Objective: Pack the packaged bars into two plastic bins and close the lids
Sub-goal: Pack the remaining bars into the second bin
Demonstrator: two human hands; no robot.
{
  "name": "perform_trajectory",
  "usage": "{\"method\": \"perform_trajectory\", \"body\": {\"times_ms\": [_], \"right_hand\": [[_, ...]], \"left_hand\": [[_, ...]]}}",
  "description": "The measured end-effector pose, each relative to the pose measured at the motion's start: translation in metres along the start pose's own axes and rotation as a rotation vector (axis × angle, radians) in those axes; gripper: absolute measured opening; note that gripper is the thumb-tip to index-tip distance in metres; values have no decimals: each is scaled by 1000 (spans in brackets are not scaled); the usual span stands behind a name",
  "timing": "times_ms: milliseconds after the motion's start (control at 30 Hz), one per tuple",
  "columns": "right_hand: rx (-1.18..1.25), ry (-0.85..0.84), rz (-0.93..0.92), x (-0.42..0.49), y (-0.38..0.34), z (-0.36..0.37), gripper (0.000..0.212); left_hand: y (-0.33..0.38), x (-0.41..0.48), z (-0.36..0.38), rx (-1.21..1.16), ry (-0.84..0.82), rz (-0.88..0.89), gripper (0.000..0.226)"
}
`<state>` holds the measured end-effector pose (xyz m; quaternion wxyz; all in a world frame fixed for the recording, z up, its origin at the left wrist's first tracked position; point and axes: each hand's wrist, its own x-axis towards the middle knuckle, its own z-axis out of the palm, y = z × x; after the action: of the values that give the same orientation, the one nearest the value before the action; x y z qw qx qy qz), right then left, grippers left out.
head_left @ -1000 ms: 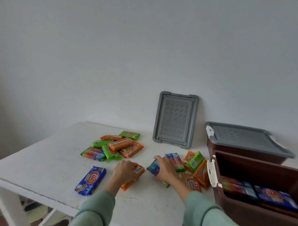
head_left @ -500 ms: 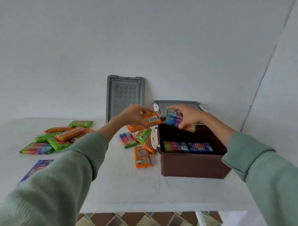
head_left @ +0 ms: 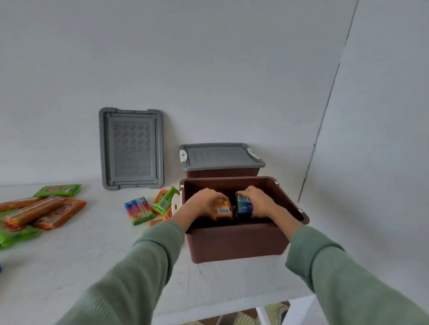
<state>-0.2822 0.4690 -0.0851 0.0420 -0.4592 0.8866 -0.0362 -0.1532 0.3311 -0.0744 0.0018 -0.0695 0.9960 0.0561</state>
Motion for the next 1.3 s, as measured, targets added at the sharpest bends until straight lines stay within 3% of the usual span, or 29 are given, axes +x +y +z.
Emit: {"method": "perform_trajectory", "body": {"times_ms": [167,367,467,667,833,967,1167,1300], "right_hand": [[-24,-85,-20,18,6,17,76],[-125,-102,95,21,13,23,72],[-142,-107,160,21,15,23,75],[-28,-128,63,24,14,20,70],[47,-54,58,26,12,14,58],[-36,-45,68,25,15,15,72],[-82,-59,110,24,7,15,72],[-58,-76,118,17,4,9,72]], "left_hand": [[-3,14,11,0,-7,-23,57],[-8,18,19,94,-146,-96,70],[-6,23,15,127,-140,-75,62],[-8,29,22,168,-168,-61,73],[-6,37,30,238,-104,-54,62],[-6,38,34,227,-44,-55,59],[-8,35,33,224,11,-68,56],[-11,34,25,178,-43,-112,56]]}}
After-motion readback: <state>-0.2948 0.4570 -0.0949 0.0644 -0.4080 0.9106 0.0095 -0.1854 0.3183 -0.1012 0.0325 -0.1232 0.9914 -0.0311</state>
